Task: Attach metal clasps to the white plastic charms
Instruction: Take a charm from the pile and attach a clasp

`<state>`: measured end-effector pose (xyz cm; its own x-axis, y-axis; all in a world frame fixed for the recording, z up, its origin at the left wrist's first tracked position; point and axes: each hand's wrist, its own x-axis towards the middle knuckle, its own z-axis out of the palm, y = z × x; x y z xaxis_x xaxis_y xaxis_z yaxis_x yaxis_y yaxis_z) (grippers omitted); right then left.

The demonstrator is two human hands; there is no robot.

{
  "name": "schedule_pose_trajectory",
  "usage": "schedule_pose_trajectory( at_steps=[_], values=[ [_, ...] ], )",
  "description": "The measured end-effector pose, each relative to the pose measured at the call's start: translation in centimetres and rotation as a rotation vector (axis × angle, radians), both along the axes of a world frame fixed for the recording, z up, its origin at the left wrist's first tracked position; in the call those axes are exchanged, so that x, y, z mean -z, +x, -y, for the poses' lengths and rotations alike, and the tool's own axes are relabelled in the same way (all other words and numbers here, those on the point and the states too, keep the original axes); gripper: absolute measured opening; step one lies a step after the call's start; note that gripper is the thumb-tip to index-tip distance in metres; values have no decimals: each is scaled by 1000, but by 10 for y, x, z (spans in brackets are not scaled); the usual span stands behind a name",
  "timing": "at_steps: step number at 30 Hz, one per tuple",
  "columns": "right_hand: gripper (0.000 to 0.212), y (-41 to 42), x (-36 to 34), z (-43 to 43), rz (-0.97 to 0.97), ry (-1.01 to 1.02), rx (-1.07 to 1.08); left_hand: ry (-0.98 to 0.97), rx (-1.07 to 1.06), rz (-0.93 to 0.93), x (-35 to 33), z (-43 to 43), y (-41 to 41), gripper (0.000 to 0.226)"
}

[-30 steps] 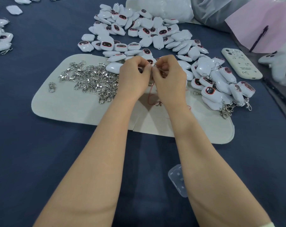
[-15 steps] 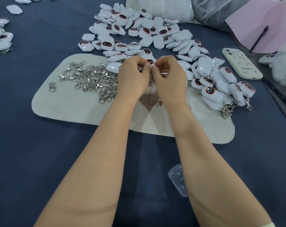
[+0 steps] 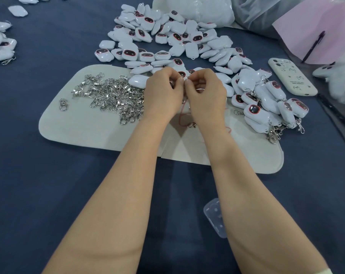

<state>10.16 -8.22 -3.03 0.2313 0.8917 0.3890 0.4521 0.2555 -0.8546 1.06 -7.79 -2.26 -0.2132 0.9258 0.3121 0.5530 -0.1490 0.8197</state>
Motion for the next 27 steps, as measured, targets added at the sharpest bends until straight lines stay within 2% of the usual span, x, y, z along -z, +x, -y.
schedule_pose_trajectory(
  at_steps=[15,21,24,27],
  values=[
    [5,1,0,0,-37,5,-10,3,1,-16,0,1,1,15],
    [20,3,1,-4,-125,-95,-104,4,19,-36,0,0,-2,14],
    [25,4,2,-4,-88,-101,-148,-9,32,-34,0,-1,-3,15],
    [17,4,3,-4,-22,-79,-167,-20,41,-32,1,-1,-4,14]
  ],
)
